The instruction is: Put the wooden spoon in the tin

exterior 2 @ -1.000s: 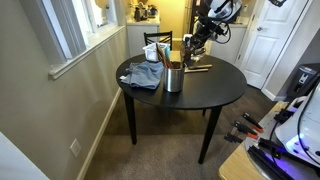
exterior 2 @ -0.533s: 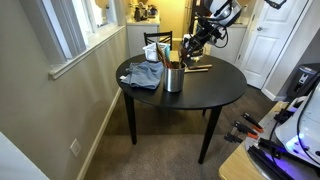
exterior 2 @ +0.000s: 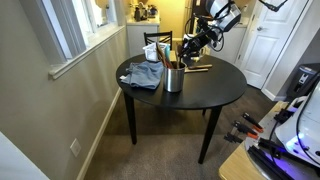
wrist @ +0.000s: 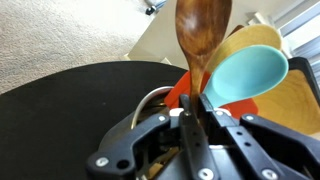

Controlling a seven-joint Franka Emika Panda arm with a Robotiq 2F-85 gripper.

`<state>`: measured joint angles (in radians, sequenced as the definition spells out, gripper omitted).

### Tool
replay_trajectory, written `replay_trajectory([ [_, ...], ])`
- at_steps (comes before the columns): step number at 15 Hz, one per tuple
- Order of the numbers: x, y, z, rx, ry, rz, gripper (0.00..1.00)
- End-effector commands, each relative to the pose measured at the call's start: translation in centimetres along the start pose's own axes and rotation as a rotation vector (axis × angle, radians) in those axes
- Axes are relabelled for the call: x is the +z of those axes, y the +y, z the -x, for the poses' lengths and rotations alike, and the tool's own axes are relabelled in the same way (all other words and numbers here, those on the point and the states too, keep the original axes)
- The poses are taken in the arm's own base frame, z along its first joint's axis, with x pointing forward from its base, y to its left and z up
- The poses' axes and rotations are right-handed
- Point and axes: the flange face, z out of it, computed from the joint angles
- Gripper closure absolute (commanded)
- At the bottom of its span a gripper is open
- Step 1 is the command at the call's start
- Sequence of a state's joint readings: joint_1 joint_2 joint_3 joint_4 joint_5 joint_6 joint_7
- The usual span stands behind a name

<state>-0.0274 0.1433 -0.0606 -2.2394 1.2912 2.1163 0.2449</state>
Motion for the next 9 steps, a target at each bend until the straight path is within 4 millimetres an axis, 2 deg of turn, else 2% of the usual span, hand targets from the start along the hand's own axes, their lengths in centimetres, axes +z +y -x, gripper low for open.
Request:
replay_trajectory([
  [1,-0.41,0.55,-0.90,0.074,0.019,-0.078,0.94],
  [9,-0.38,0.91,-1.82,0.135,0.037,-0.132,0.94],
])
